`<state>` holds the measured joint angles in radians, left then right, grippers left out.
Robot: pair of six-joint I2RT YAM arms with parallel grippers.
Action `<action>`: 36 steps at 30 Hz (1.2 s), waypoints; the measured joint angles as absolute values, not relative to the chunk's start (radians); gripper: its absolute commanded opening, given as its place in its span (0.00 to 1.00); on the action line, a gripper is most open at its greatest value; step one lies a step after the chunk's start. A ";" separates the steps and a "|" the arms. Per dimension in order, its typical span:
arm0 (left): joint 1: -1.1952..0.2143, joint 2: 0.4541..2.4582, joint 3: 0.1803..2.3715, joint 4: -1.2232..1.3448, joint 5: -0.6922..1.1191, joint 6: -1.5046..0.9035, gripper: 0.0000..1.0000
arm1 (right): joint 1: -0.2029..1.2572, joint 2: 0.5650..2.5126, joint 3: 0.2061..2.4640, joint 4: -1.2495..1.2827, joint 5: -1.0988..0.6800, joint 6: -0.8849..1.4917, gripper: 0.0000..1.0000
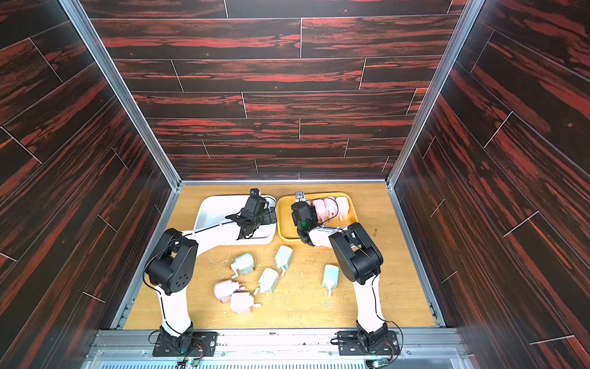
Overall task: Place the pencil sharpeners by color into the storage box
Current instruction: Place the pencil sharpener in the storage box.
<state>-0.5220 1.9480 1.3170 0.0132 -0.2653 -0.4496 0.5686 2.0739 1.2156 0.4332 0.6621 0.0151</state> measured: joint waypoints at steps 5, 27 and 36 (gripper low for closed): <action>-0.522 1.948 1.295 0.032 -0.281 -0.430 1.00 | 0.575 2.074 1.198 0.456 0.679 0.015 0.44; -0.525 1.987 1.379 -0.060 -0.250 -0.431 1.00 | 0.581 1.971 1.238 0.283 0.696 0.012 0.99; -0.525 2.043 1.443 -0.109 -0.212 -0.453 1.00 | 0.578 2.038 1.414 0.161 0.746 -0.046 0.99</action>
<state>-0.5247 2.0434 1.4429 -0.1089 -0.2119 -0.4534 0.5781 2.0377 1.4136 0.1608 0.7460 -0.0460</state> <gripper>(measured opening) 0.999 0.985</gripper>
